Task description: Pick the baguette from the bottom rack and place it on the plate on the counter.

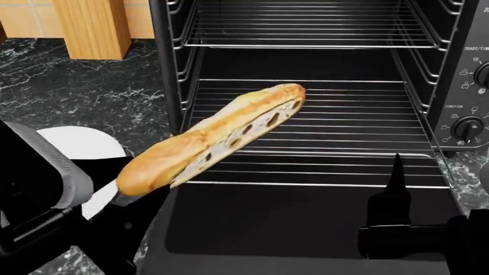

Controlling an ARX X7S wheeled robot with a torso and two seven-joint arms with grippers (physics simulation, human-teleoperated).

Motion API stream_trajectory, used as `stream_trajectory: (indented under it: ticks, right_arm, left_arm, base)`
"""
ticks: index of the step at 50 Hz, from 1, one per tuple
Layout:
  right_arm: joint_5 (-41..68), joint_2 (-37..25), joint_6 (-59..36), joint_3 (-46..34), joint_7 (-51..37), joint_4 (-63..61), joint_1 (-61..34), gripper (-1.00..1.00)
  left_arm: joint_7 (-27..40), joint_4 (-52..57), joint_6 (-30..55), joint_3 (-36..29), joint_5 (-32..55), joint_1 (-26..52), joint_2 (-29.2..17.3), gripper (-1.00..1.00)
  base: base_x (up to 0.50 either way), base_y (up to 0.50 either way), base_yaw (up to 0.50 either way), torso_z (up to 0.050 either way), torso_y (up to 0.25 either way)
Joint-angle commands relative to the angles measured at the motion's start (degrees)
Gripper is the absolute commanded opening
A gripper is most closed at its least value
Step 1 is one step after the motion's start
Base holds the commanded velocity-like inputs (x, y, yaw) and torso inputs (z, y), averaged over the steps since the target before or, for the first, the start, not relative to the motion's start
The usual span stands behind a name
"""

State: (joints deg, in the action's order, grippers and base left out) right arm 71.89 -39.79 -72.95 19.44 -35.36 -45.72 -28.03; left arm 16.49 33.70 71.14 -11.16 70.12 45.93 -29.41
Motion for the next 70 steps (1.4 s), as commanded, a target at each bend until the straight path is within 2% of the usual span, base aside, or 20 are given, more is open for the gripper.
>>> stream_trajectory:
  ticks: [1,11,19,22,24,32,43,51,61,70]
  right_arm:
    - [-1.0,-0.02,0.44,-0.46,-0.1,-0.05,-0.02,1.0]
    - [-0.91,-0.07,0.51,-1.57,-0.57,0.26,-0.66,1.0]
    - [-1.15,-0.02,0.86,-2.4,-0.5,0.56,-0.78,1.0]
    - [-1.29,-0.18,1.03,-2.44,-0.37,0.6,-0.52,1.0]
    - [-1.4,-0.2,0.82,-3.22,-0.43,0.68,-0.84,1.0]
    - [-1.0,0.16,1.02,-4.29,-0.52,0.83,-1.56,1.0]
    - [-1.11,0.0,1.91,-4.05,-0.37,0.8,-0.74,1.0]
    - [-1.23,0.11,2.2,-4.77,-0.51,0.8,-0.85,1.0]
    - [-1.99,0.19,2.79,-5.65,-0.29,0.9,-0.63,1.0]
    - [-2.58,-0.07,3.58,-5.59,0.13,0.91,0.48,1.0]
  left_arm:
    - [6.51,9.92,0.83,9.55,9.24,-7.71,-6.37,-1.0]
    - [9.63,12.66,-2.52,19.66,15.38,-12.34,-12.62,-1.0]
    - [9.26,15.12,-4.29,24.7,14.7,-18.81,-14.35,-1.0]
    - [8.59,15.97,-5.19,29.45,12.29,-23.31,-16.12,-1.0]
    - [9.05,15.29,-5.12,30.2,12.25,-23.78,-16.68,-1.0]
    - [9.31,12.23,-4.91,27.99,4.9,-23.15,-16.74,-1.0]
    - [5.03,5.9,-9.25,22.69,-8.46,-24.22,-15.68,-1.0]
    - [2.88,2.98,-13.19,21.54,-13.38,-26.49,-14.81,-1.0]
    - [0.41,-3.3,-17.49,14.77,-21.35,-24.85,-13.09,-1.0]
    - [-0.3,-5.94,-19.38,13.38,-24.0,-25.77,-12.94,-1.0]
  base:
    - [0.0,0.0,0.0,0.0,0.0]
    - [0.0,0.0,0.0,0.0,0.001]
    - [0.0,0.0,0.0,0.0,0.0]
    - [0.0,0.0,0.0,0.0,0.0]
    - [0.0,0.0,0.0,0.0,0.0]
    - [0.0,0.0,0.0,0.0,0.001]
    - [0.0,0.0,0.0,0.0,0.0]
    - [0.0,0.0,0.0,0.0,0.001]
    - [0.0,0.0,0.0,0.0,0.0]
    - [0.0,0.0,0.0,0.0,0.001]
